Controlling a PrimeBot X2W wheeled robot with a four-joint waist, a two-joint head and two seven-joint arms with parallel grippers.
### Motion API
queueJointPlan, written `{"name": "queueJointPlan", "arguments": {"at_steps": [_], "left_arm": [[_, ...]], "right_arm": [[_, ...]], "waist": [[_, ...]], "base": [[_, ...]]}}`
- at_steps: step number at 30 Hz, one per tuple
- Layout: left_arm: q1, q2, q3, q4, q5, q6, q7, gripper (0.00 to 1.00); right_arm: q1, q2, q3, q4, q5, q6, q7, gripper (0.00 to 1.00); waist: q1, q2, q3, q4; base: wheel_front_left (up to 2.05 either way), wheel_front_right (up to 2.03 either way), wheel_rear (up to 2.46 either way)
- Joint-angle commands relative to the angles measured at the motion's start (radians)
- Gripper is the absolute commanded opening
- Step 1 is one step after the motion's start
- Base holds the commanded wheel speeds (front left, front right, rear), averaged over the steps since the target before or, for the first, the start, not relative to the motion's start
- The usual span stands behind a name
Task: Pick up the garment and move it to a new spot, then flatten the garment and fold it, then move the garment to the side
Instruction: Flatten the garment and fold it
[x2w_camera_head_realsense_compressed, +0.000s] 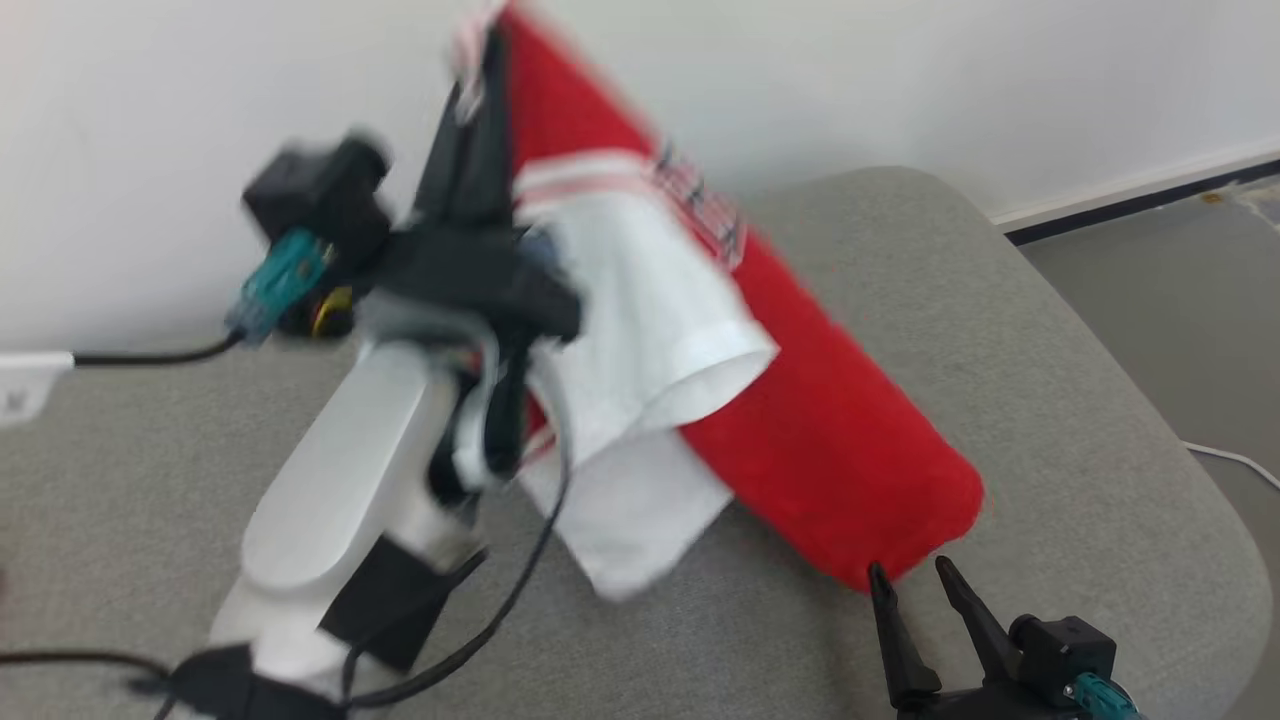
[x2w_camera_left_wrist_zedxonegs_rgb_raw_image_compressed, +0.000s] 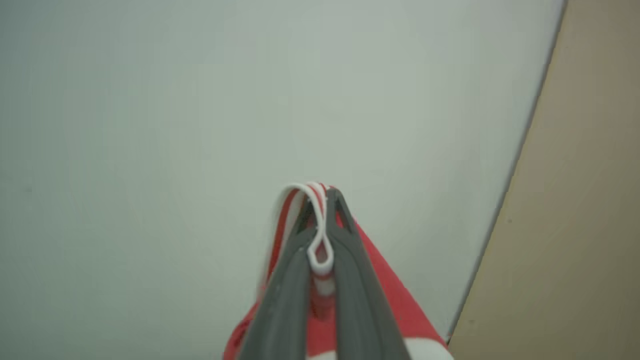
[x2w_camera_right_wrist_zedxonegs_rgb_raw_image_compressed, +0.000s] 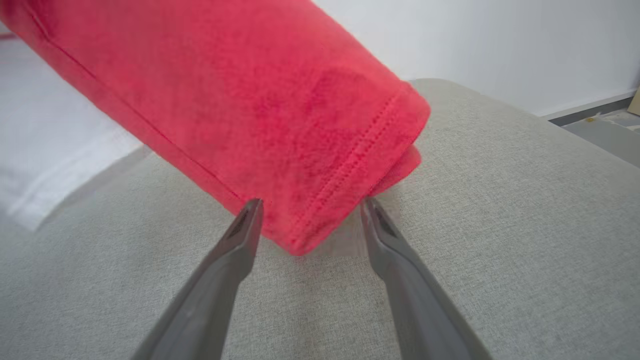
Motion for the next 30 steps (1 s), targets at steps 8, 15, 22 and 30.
{"name": "queueJointPlan", "arguments": {"at_steps": [8, 15, 22, 30], "left_arm": [[0.364, 0.122, 0.067, 0.208, -0.094, 0.055, 0.04, 0.0], [0.42, 0.151, 0.14, 0.292, -0.119, 0.057, -0.009, 0.0], [0.354, 0.164, 0.152, 0.274, -0.041, 0.035, -0.028, 0.0], [0.326, 0.155, 0.121, 0.356, -0.027, 0.053, 0.008, 1.0]], "right_arm": [[-0.002, -0.001, -0.018, -0.015, -0.012, -0.002, 0.002, 1.0], [-0.013, -0.001, -0.004, -0.027, -0.017, -0.002, 0.015, 1.0], [-0.009, -0.001, 0.005, -0.024, -0.02, -0.002, 0.023, 1.0], [0.002, -0.001, 0.018, -0.024, -0.016, -0.002, 0.03, 1.0]], "waist": [[0.0, -0.0001, 0.024, 0.091], [0.0, -0.0001, 0.032, 0.144], [0.0, -0.0001, 0.013, 0.157], [0.0, -0.0001, -0.007, 0.134]], "base": [[0.0, 0.0, 0.0], [0.0, 0.0, 0.0], [0.0, 0.0, 0.0], [0.0, 0.0, 0.0]]}}
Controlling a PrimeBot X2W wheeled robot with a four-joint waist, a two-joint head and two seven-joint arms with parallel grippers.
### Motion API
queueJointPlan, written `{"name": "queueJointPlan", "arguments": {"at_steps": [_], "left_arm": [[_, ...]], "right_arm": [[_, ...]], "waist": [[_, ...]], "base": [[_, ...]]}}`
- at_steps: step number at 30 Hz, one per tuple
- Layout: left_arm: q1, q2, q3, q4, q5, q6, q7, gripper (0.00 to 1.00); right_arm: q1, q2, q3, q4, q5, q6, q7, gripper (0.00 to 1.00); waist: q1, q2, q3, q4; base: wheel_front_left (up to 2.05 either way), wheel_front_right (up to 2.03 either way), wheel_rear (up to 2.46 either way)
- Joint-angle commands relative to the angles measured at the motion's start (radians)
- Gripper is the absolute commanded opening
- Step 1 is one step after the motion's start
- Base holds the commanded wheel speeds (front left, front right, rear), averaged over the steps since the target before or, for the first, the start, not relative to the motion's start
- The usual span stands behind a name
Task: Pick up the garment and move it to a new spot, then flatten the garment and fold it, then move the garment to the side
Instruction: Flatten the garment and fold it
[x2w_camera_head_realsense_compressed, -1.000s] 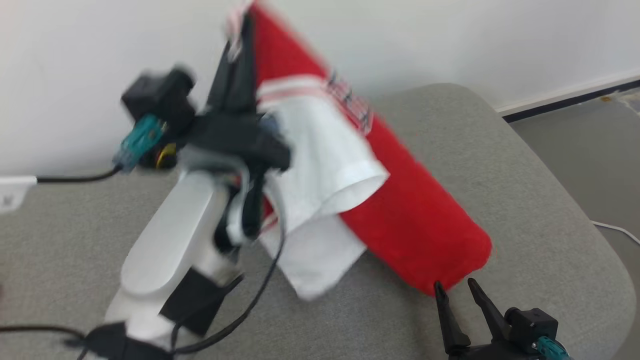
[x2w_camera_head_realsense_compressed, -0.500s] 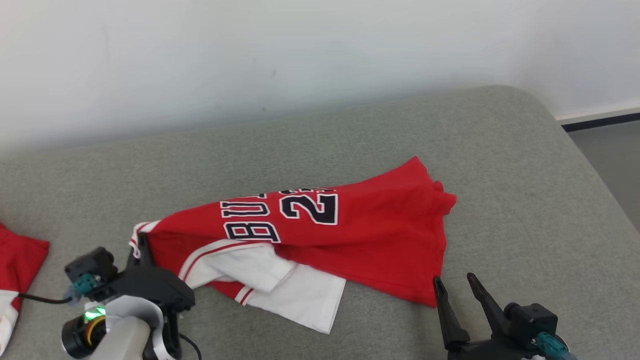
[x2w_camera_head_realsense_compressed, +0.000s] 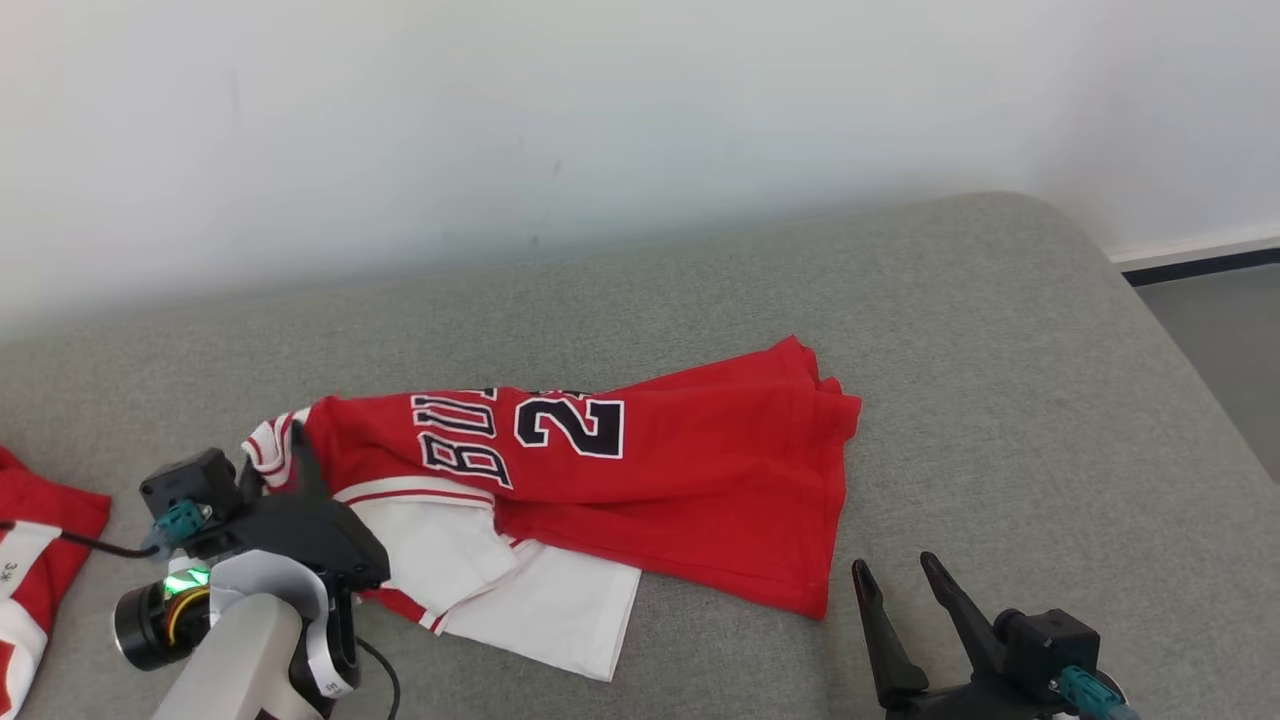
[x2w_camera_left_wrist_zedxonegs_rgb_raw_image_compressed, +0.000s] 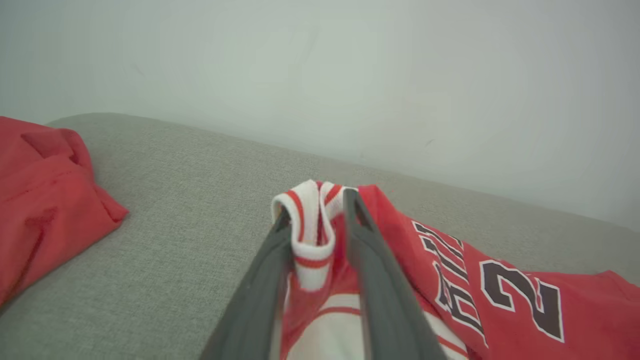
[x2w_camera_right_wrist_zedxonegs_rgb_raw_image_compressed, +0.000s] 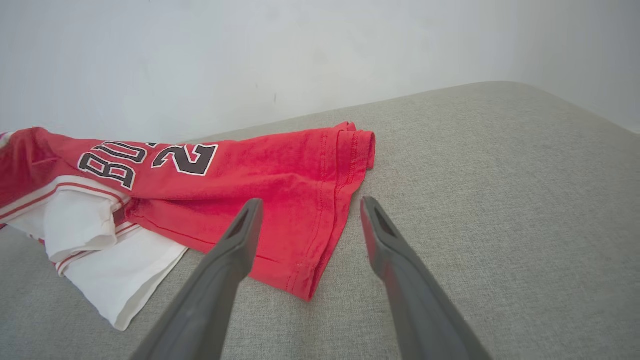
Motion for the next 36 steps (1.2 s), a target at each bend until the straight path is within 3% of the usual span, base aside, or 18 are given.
{"name": "queueJointPlan", "arguments": {"at_steps": [1, 6, 13, 18, 26, 27, 28, 29, 30, 36], "left_arm": [[-0.003, -0.007, 0.008, 0.009, -0.018, -0.014, -0.009, 1.0], [0.065, -0.022, 0.039, 0.024, -0.026, -0.052, -0.036, 1.0], [0.169, -0.029, 0.04, 0.029, -0.028, -0.064, -0.029, 1.0], [0.144, -0.031, 0.007, 0.066, -0.015, -0.081, 0.014, 1.0], [0.078, -0.022, 0.003, 0.129, -0.003, -0.065, 0.008, 1.0], [0.075, -0.023, 0.004, 0.137, -0.004, -0.063, 0.01, 0.82], [0.073, -0.022, 0.003, 0.147, -0.006, -0.063, 0.017, 0.44], [0.069, -0.023, 0.004, 0.153, -0.01, -0.064, 0.017, 0.12], [0.065, -0.021, 0.007, 0.157, -0.011, -0.064, 0.012, 0.0], [0.065, -0.006, 0.03, 0.126, 0.005, -0.052, -0.027, 0.0]], "right_arm": [[0.005, -0.001, 0.0, 0.0, 0.002, -0.002, 0.002, 1.0], [0.019, -0.001, -0.018, -0.01, -0.006, -0.002, 0.005, 1.0], [0.023, -0.001, -0.021, -0.019, -0.007, -0.002, 0.011, 1.0], [0.001, -0.001, -0.011, -0.024, -0.004, -0.002, 0.011, 1.0], [-0.014, -0.001, -0.021, -0.018, -0.002, -0.002, 0.002, 1.0], [-0.015, -0.001, -0.021, -0.017, -0.001, -0.002, 0.0, 1.0], [-0.016, -0.001, -0.021, -0.015, 0.0, -0.002, -0.002, 1.0], [-0.017, -0.001, -0.021, -0.013, 0.001, -0.002, -0.001, 1.0], [-0.018, -0.001, -0.021, -0.013, 0.003, -0.002, -0.003, 1.0], [-0.014, -0.001, -0.023, -0.003, 0.007, -0.002, -0.01, 1.0]], "waist": [[0.0, -0.0001, -0.005, -0.011], [0.0, -0.0001, -0.011, -0.009], [0.0, -0.0001, -0.004, 0.015], [0.0, -0.0001, 0.029, 0.008], [0.0, -0.0001, 0.072, -0.034], [0.0, -0.0001, 0.073, -0.036], [0.0, -0.0001, 0.073, -0.038], [0.0, -0.0001, 0.073, -0.039], [0.0, -0.0001, 0.074, -0.04], [0.0, -0.0001, 0.067, -0.024]], "base": [[0.0, 0.0, 0.0], [0.0, 0.0, 0.0], [0.0, 0.0, 0.0], [0.0, 0.0, 0.0], [0.0, 0.0, 0.0], [0.0, 0.0, 0.0], [0.0, 0.0, 0.0], [0.0, 0.0, 0.0], [0.0, 0.0, 0.0], [0.0, 0.0, 0.0]]}}
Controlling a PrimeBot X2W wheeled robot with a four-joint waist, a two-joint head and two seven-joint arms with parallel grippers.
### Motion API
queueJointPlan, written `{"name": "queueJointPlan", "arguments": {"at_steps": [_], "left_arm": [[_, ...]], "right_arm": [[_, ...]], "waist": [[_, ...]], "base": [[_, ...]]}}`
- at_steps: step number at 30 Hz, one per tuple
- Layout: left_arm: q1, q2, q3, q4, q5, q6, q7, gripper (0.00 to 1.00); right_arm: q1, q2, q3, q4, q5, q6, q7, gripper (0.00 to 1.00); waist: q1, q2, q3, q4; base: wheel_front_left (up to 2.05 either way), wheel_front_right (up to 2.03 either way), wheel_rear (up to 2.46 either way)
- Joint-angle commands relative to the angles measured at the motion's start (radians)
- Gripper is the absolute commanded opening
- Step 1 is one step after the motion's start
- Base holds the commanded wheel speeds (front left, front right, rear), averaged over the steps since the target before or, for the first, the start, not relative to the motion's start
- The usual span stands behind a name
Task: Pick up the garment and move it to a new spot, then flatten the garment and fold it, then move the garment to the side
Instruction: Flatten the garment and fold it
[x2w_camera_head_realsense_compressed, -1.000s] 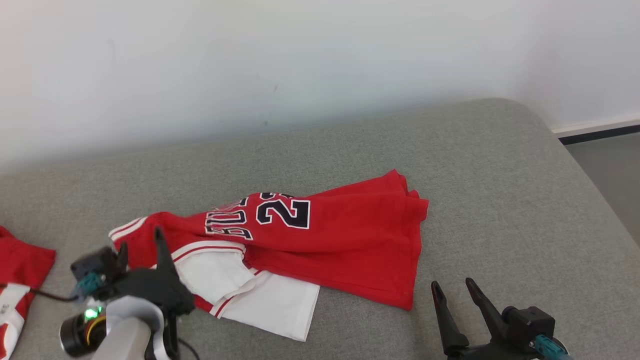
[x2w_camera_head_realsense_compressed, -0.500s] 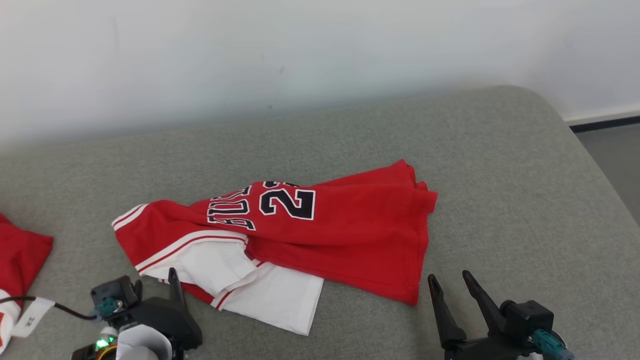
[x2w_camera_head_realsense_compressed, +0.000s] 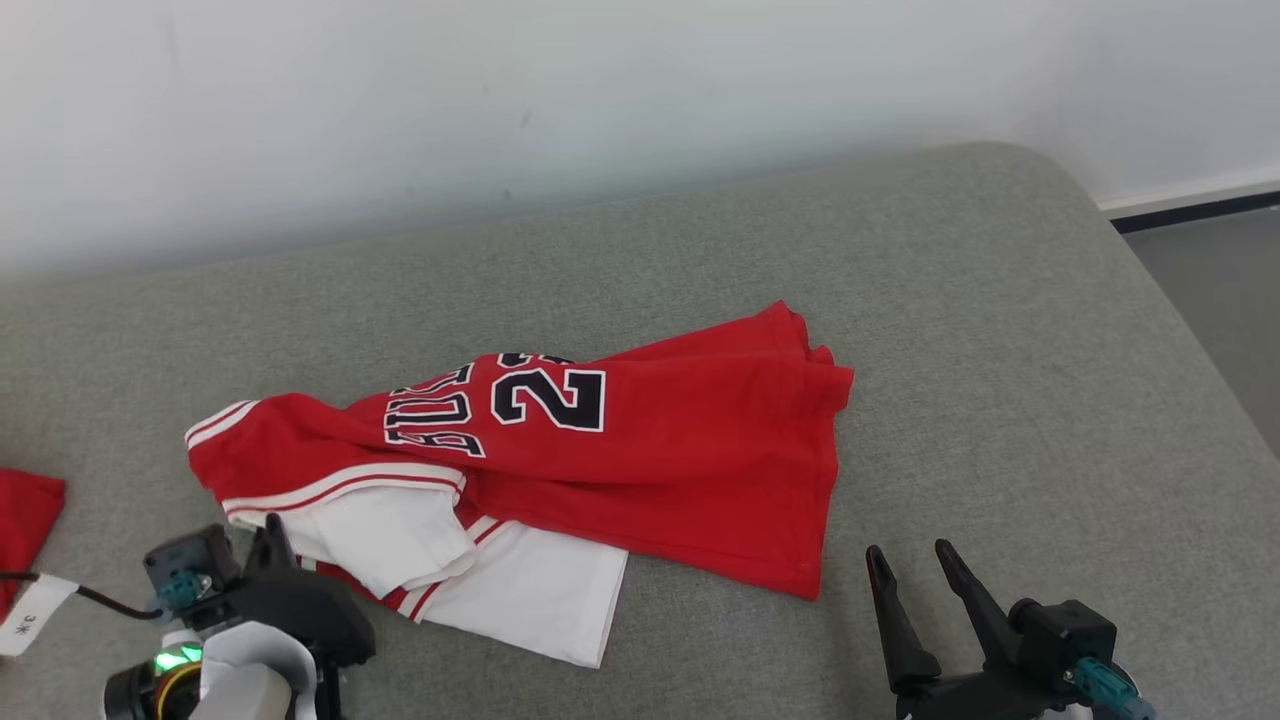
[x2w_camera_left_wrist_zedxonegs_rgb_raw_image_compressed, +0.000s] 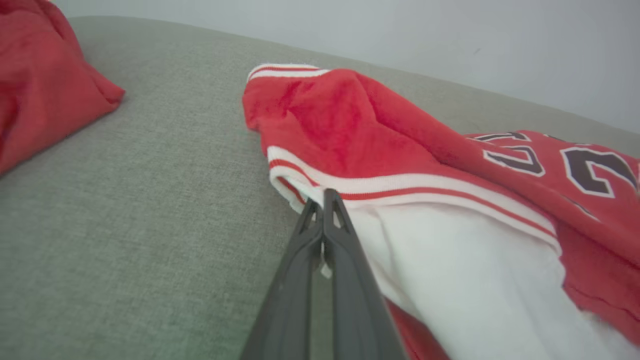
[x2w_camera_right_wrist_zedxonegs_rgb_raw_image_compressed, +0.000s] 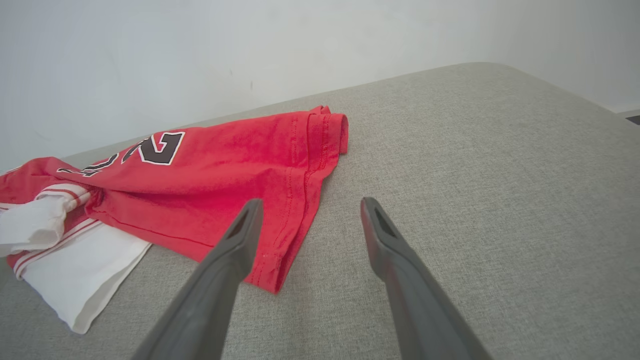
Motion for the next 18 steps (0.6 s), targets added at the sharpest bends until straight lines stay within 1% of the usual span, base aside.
{"name": "queueJointPlan", "arguments": {"at_steps": [1, 4, 7, 9, 11, 12, 13, 14, 18], "left_arm": [[0.001, 0.01, 0.006, -0.027, 0.015, 0.009, -0.014, 0.0], [0.019, 0.022, 0.01, -0.067, 0.029, 0.019, -0.017, 0.0], [0.053, 0.034, 0.014, -0.137, 0.034, 0.029, -0.019, 0.0], [0.082, 0.04, 0.013, -0.196, 0.023, 0.035, 0.006, 0.0], [0.116, 0.052, 0.011, -0.277, 0.017, 0.05, 0.035, 0.0], [0.158, 0.066, 0.004, -0.38, 0.017, 0.074, 0.072, 0.0], [0.158, 0.066, 0.004, -0.38, 0.017, 0.074, 0.072, 0.0], [0.183, 0.069, -0.007, -0.442, 0.025, 0.091, 0.095, 0.0], [0.28, 0.111, -0.048, -0.711, 0.055, 0.183, 0.209, 0.0]], "right_arm": [[-0.003, -0.001, -0.001, 0.004, 0.005, -0.002, -0.006, 1.0], [0.0, -0.001, -0.001, 0.008, 0.007, -0.002, -0.009, 1.0], [0.005, -0.001, -0.001, 0.013, 0.009, -0.002, -0.013, 1.0], [0.008, -0.001, -0.006, 0.015, 0.01, -0.002, -0.014, 1.0], [0.01, -0.001, -0.009, 0.016, 0.01, -0.002, -0.013, 1.0], [0.012, -0.001, -0.012, 0.017, 0.008, -0.002, -0.013, 1.0], [0.012, -0.001, -0.012, 0.017, 0.008, -0.002, -0.013, 1.0], [0.012, -0.001, -0.014, 0.017, 0.007, -0.002, -0.013, 1.0], [0.014, -0.001, -0.02, 0.014, 0.004, -0.002, -0.008, 1.0]], "waist": [[0.0, 0.0, -0.005, 0.012], [0.0, 0.0, -0.008, 0.022], [0.0, 0.0, -0.013, 0.038], [0.0, 0.0, -0.018, 0.049], [0.0, 0.0, -0.021, 0.058], [0.0, 0.0, -0.023, 0.066], [0.0, 0.0, -0.023, 0.066], [0.0, 0.0, -0.025, 0.071], [0.0, 0.0, -0.028, 0.08]], "base": [[0.0, 0.0, 0.0], [0.0, 0.0, 0.0], [0.0, 0.0, 0.0], [0.0, 0.0, 0.0], [0.0, 0.0, 0.0], [0.0, 0.0, 0.0], [0.0, 0.0, 0.0], [0.0, 0.0, 0.0], [0.0, 0.0, 0.0]]}}
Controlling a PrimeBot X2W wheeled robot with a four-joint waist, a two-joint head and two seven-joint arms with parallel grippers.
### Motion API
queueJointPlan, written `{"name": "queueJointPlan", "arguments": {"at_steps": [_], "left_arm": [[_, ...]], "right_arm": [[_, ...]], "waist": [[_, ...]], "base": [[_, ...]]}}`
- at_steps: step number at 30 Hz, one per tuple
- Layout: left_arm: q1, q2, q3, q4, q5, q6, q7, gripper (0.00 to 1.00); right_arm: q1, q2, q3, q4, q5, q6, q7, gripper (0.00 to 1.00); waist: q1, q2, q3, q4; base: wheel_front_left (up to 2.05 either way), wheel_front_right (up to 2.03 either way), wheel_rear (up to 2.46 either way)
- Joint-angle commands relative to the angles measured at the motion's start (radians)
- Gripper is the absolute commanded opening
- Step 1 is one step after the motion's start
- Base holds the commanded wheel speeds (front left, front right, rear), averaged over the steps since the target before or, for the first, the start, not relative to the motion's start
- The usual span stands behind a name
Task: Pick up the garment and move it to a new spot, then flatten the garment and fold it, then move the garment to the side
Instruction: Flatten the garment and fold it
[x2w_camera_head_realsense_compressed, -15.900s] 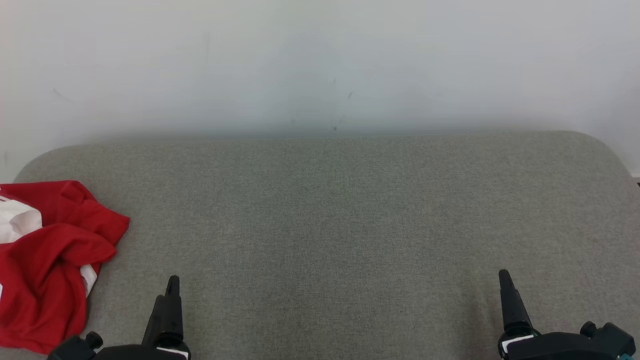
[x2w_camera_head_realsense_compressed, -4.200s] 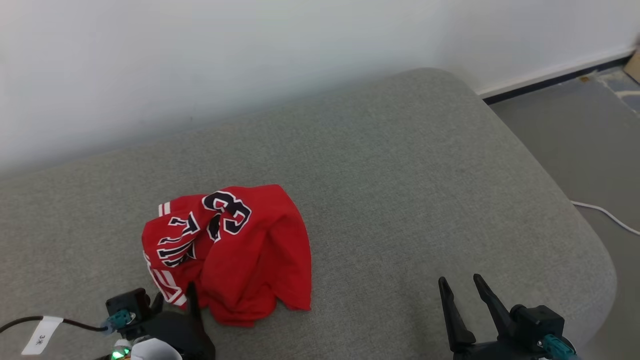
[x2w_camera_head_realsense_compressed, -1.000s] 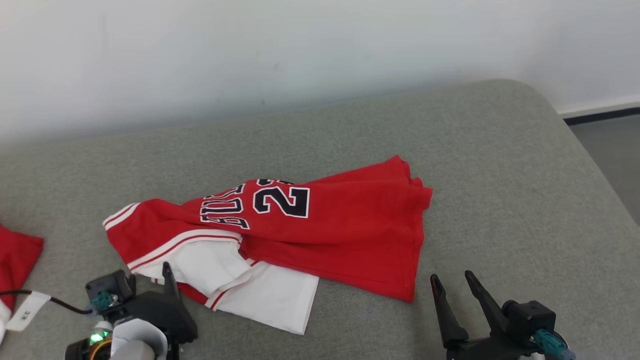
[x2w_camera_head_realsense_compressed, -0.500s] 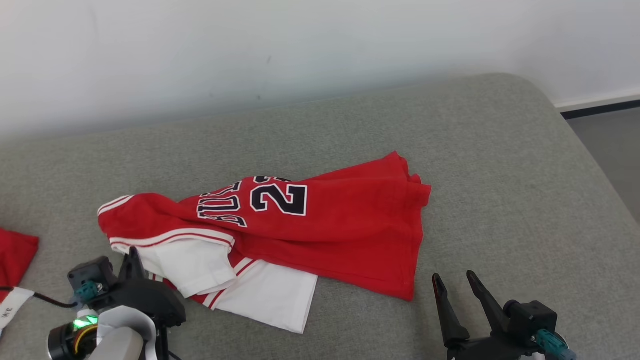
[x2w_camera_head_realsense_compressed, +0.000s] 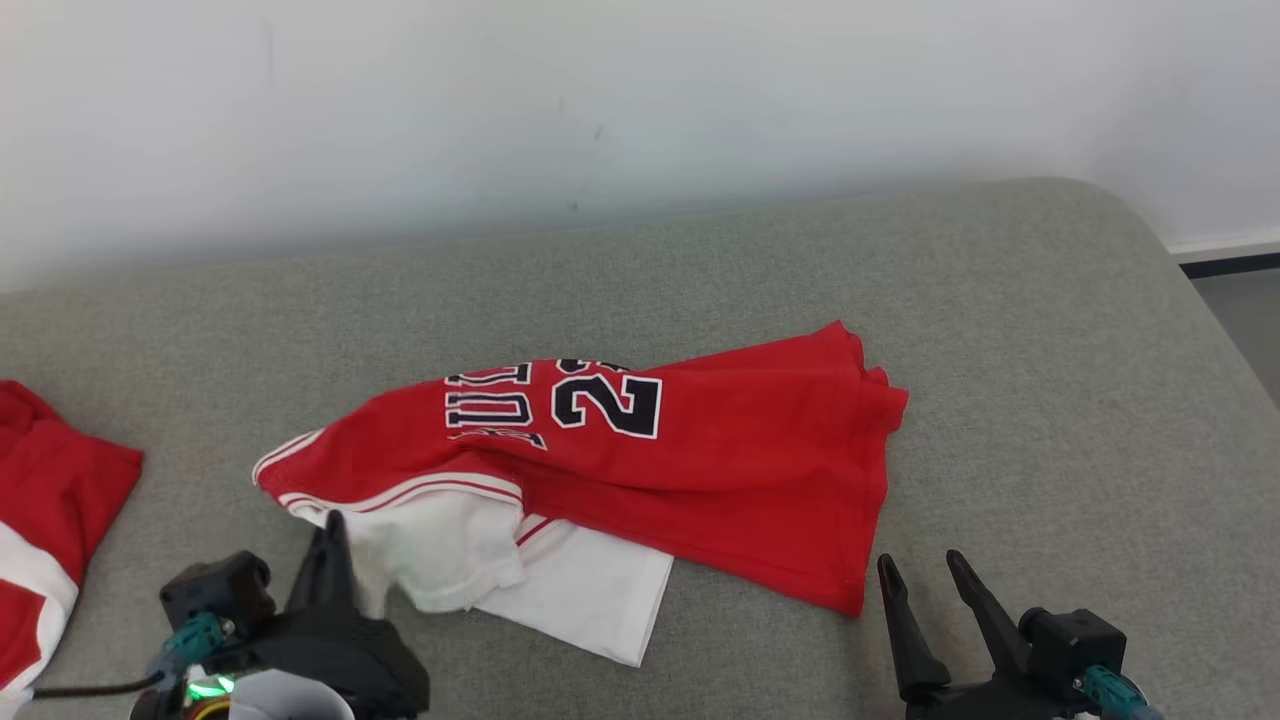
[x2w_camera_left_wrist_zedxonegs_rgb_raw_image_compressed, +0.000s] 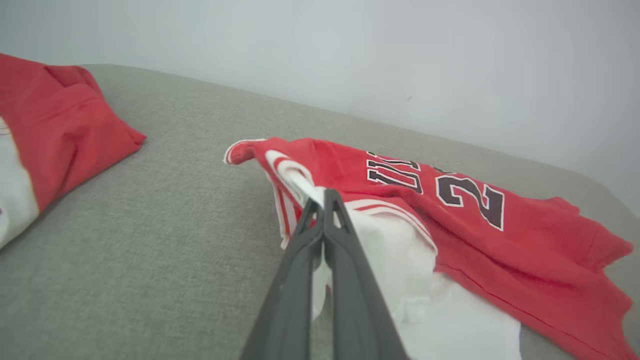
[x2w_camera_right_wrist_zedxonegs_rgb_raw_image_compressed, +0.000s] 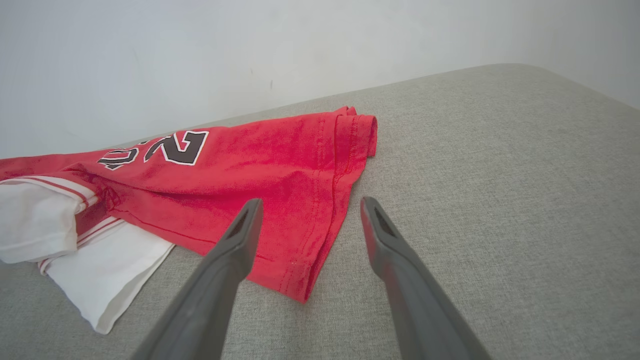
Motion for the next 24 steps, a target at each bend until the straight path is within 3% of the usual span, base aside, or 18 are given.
{"name": "queueJointPlan", "arguments": {"at_steps": [1, 5, 8, 11, 15, 16, 17, 24], "left_arm": [[0.021, 0.011, -0.006, -0.049, 0.016, 0.019, 0.021, 0.0], [0.081, 0.07, -0.032, -0.256, 0.051, 0.101, 0.12, 0.0], [0.106, 0.103, -0.031, -0.307, 0.055, 0.136, 0.171, 0.0], [0.101, 0.11, -0.03, -0.245, 0.038, 0.126, 0.195, 0.0], [0.047, 0.112, -0.013, -0.072, 0.039, 0.089, 0.15, 0.0], [0.035, 0.11, -0.007, -0.023, 0.039, 0.076, 0.131, 0.58], [0.018, 0.107, 0.001, 0.02, 0.043, 0.064, 0.102, 1.0], [0.006, 0.086, 0.035, 0.23, 0.032, 0.017, -0.03, 1.0]], "right_arm": [[0.002, -0.001, -0.002, -0.001, -0.001, -0.002, -0.001, 1.0], [-0.002, -0.001, -0.002, -0.004, -0.002, -0.002, -0.001, 1.0], [-0.006, -0.001, -0.002, -0.003, -0.001, -0.002, -0.002, 1.0], [-0.014, -0.001, 0.008, -0.002, -0.002, -0.002, -0.001, 1.0], [-0.019, -0.001, 0.016, -0.005, -0.006, -0.002, 0.005, 1.0], [-0.019, -0.001, 0.019, -0.006, -0.009, -0.002, 0.006, 1.0], [-0.02, -0.001, 0.022, -0.006, -0.01, -0.002, 0.006, 1.0], [-0.003, -0.001, -0.008, -0.009, -0.007, -0.002, 0.034, 1.0]], "waist": [[0.0, 0.0, 0.0, 0.003], [0.0, 0.0, 0.003, 0.007], [0.0, 0.0, 0.006, 0.01], [0.0, 0.0, 0.01, 0.011], [0.0, 0.0, 0.013, 0.005], [0.0, 0.0, 0.014, 0.002], [0.0, 0.0, 0.012, -0.003], [0.0, 0.0, -0.001, -0.026]], "base": [[0.0, 0.0, 0.0], [0.0, 0.0, 0.0], [0.0, 0.0, 0.0], [0.0, 0.0, 0.0], [0.0, 0.0, 0.0], [0.0, 0.0, 0.0], [0.0, 0.0, 0.0], [0.0, 0.0, 0.0]]}}
